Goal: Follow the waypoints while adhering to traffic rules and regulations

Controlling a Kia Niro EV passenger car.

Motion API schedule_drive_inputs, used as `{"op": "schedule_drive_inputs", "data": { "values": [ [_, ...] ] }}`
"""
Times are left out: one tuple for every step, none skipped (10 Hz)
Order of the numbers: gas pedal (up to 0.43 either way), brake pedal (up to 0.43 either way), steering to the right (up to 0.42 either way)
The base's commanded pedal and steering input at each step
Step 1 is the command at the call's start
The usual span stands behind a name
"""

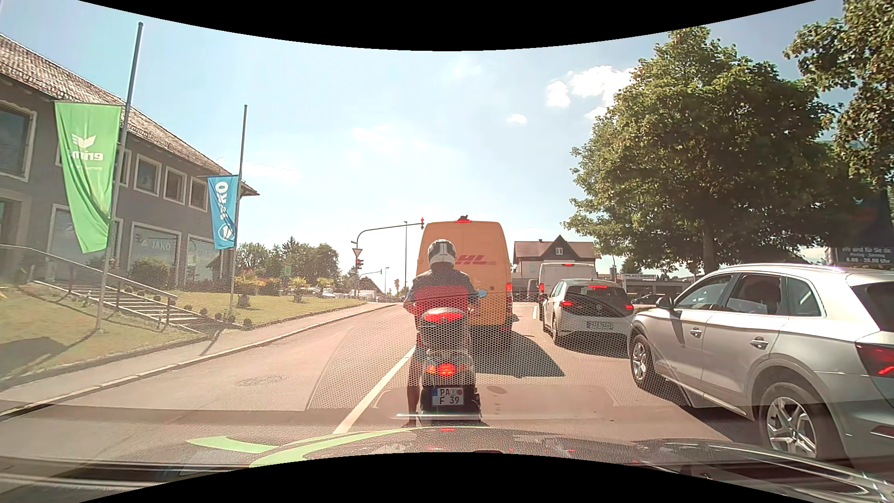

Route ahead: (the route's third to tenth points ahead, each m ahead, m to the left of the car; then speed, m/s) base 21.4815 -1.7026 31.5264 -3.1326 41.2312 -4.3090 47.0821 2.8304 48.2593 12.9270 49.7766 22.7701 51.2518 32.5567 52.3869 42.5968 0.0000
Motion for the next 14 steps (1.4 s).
{"op": "schedule_drive_inputs", "data": {
  "values": [
    [0.000,0.250,0.024],
    [0.000,0.244,0.024],
    [0.000,0.250,0.024],
    [0.000,0.250,0.024],
    [0.000,0.250,0.024],
    [0.000,0.250,0.024],
    [0.000,0.250,0.024],
    [0.000,0.250,0.024],
    [0.000,0.250,0.024],
    [0.000,0.250,0.024],
    [0.000,0.250,0.024],
    [0.000,0.250,0.024],
    [0.000,0.250,0.024],
    [0.000,0.250,0.024]
  ]
}}
